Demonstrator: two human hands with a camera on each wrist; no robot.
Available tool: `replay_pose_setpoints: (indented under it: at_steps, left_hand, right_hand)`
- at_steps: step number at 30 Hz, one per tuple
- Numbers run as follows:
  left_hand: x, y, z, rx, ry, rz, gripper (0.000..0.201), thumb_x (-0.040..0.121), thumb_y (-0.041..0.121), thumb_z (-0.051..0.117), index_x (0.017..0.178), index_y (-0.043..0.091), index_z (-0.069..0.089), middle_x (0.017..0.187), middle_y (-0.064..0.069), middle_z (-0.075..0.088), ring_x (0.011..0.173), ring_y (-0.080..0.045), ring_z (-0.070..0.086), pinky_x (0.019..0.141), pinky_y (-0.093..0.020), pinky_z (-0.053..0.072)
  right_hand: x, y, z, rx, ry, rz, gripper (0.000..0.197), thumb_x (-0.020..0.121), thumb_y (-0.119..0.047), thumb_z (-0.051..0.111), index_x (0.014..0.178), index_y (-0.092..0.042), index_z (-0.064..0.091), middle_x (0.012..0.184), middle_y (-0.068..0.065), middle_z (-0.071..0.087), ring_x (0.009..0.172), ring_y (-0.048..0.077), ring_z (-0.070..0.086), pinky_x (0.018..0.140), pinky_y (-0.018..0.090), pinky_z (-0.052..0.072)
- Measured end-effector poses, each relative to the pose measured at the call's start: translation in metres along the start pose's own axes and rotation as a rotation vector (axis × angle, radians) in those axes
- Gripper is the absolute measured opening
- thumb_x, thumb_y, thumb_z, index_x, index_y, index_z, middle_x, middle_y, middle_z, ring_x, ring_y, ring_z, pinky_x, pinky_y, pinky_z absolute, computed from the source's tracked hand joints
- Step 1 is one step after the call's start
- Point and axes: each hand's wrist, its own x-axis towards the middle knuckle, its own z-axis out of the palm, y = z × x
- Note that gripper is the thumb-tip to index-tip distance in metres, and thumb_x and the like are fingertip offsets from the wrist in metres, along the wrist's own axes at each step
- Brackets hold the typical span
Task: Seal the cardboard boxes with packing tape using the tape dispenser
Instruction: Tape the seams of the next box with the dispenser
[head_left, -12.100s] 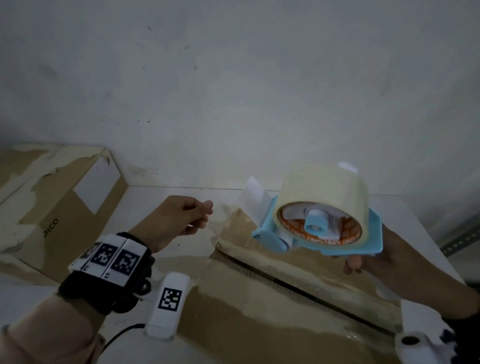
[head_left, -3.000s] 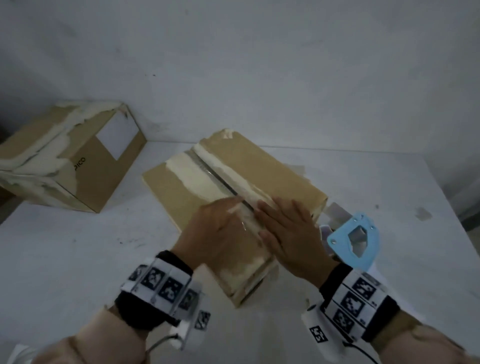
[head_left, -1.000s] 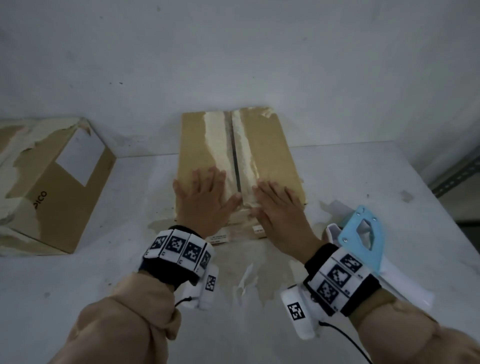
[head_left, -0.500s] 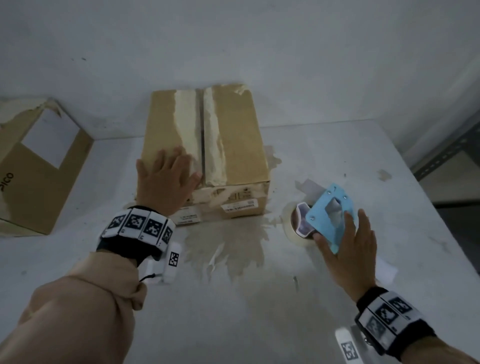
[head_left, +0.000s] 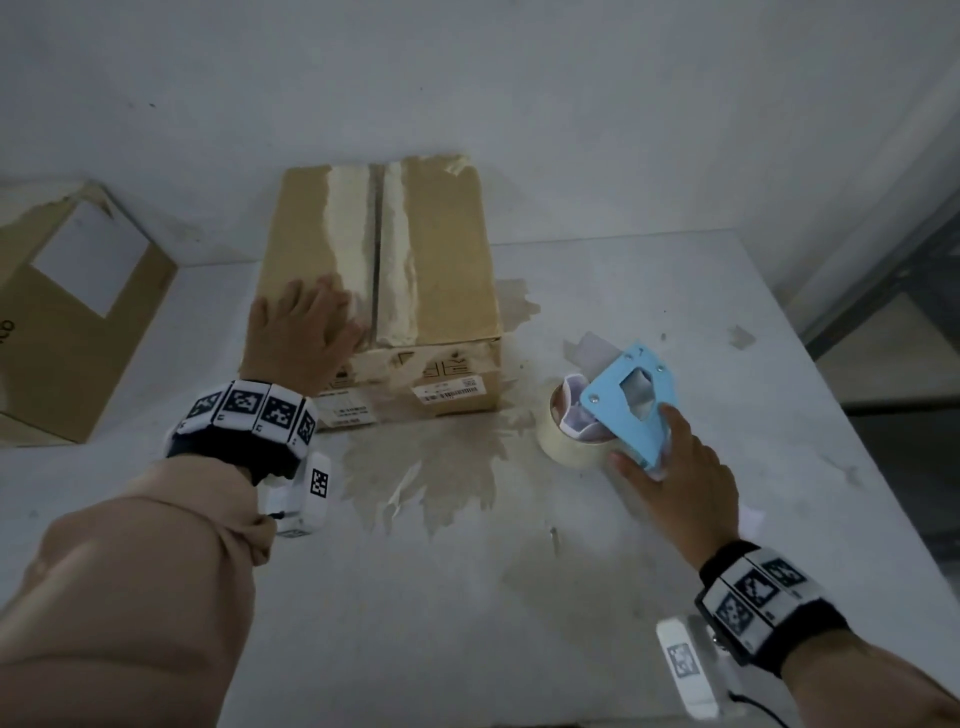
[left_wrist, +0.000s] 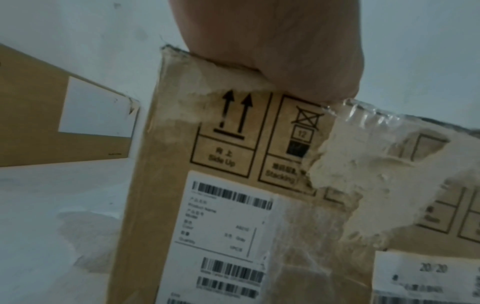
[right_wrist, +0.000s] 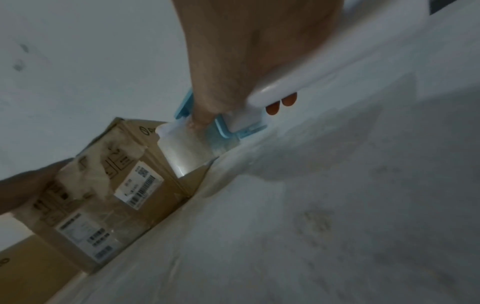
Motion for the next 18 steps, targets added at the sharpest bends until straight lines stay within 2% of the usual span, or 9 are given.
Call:
replay_pose_setpoints:
  at_steps: [2,5,7,9,10,12,14,16,18]
  left_hand:
    - [0.0,0.0,0.0,-0.003,0.005,0.0,0.062,0.084,0.052,0.022,0.125,0.014,0.048,0.148,-0.004,0.038,0.134,-0.031,0.032,0.104,-0.052,0.025]
    - [0.001,-0.001,0.002,-0.009,0.005,-0.001,0.05,0.09,0.046,0.033,0.125,0.014,0.048,0.148,-0.004,0.038,0.134,-0.031,0.033,0.105,-0.052,0.026]
    - [0.0,-0.001,0.0,-0.009,-0.002,0.004,0.062,0.084,0.053,0.023,0.125,0.015,0.049,0.147,-0.004,0.039,0.133,-0.032,0.035,0.103,-0.052,0.027]
    - [0.0,0.0,-0.004,-0.03,-0.015,0.01,0.077,0.076,0.06,0.012,0.127,0.015,0.049,0.147,-0.004,0.039,0.133,-0.032,0.035,0.103,-0.051,0.027]
    - [-0.001,0.001,-0.006,-0.04,-0.027,0.008,0.083,0.072,0.063,0.009,0.129,0.016,0.047,0.148,-0.004,0.038,0.134,-0.031,0.034,0.104,-0.05,0.026]
    - [-0.003,0.003,-0.01,-0.058,-0.06,-0.003,0.089,0.068,0.066,0.007,0.132,0.016,0.045,0.149,-0.003,0.037,0.136,-0.029,0.033,0.105,-0.047,0.024]
    - [-0.006,0.002,-0.012,-0.055,-0.081,0.006,0.085,0.07,0.066,0.01,0.128,0.018,0.05,0.146,-0.003,0.041,0.132,-0.029,0.038,0.102,-0.046,0.028]
    - [-0.008,0.0,-0.014,-0.027,-0.126,0.026,0.07,0.075,0.061,0.021,0.113,0.017,0.059,0.134,-0.005,0.054,0.118,-0.03,0.052,0.091,-0.047,0.039]
    - [-0.013,0.0,-0.015,0.019,-0.091,0.05,0.055,0.075,0.056,0.033,0.096,0.016,0.064,0.117,-0.006,0.066,0.098,-0.03,0.063,0.078,-0.045,0.047]
  right_hand:
    - [0.0,-0.007,-0.009,0.087,0.07,-0.032,0.084,0.074,-0.069,0.048,0.127,-0.003,0.042,0.096,0.023,0.066,0.076,0.04,0.064,0.061,0.043,0.053]
    - [0.006,-0.024,-0.031,0.343,0.113,0.008,0.087,0.072,-0.078,0.039,0.131,-0.013,0.036,0.118,0.013,0.059,0.091,0.03,0.063,0.069,0.044,0.056]
    - [0.015,-0.039,-0.052,0.58,0.113,0.042,0.093,0.064,-0.087,0.032,0.127,-0.019,0.039,0.114,0.002,0.057,0.084,0.012,0.063,0.066,0.032,0.056]
    - [0.025,-0.056,-0.07,0.763,0.115,0.02,0.088,0.06,-0.09,0.03,0.118,-0.025,0.045,0.096,-0.009,0.059,0.071,-0.001,0.063,0.056,0.015,0.052]
    - [0.029,-0.065,-0.077,0.828,0.114,0.001,0.085,0.06,-0.091,0.029,0.113,-0.026,0.045,0.09,-0.013,0.059,0.07,-0.005,0.063,0.053,0.013,0.051]
    - [0.039,-0.084,-0.087,0.958,0.062,-0.009,0.09,0.057,-0.093,0.029,0.108,-0.021,0.049,0.084,-0.01,0.062,0.069,0.004,0.065,0.051,0.024,0.055]
    - [0.048,-0.105,-0.094,1.088,-0.055,0.008,0.101,0.049,-0.095,0.033,0.102,-0.012,0.055,0.071,-0.003,0.065,0.055,0.015,0.063,0.045,0.029,0.052]
    - [0.058,-0.125,-0.1,1.211,-0.185,-0.023,0.1,0.043,-0.092,0.05,0.099,-0.009,0.054,0.062,-0.004,0.063,0.045,0.016,0.057,0.042,0.026,0.048]
    - [0.067,-0.145,-0.102,1.247,-0.238,-0.106,0.085,0.042,-0.079,0.069,0.095,-0.014,0.056,0.064,-0.005,0.06,0.046,0.016,0.054,0.044,0.029,0.048]
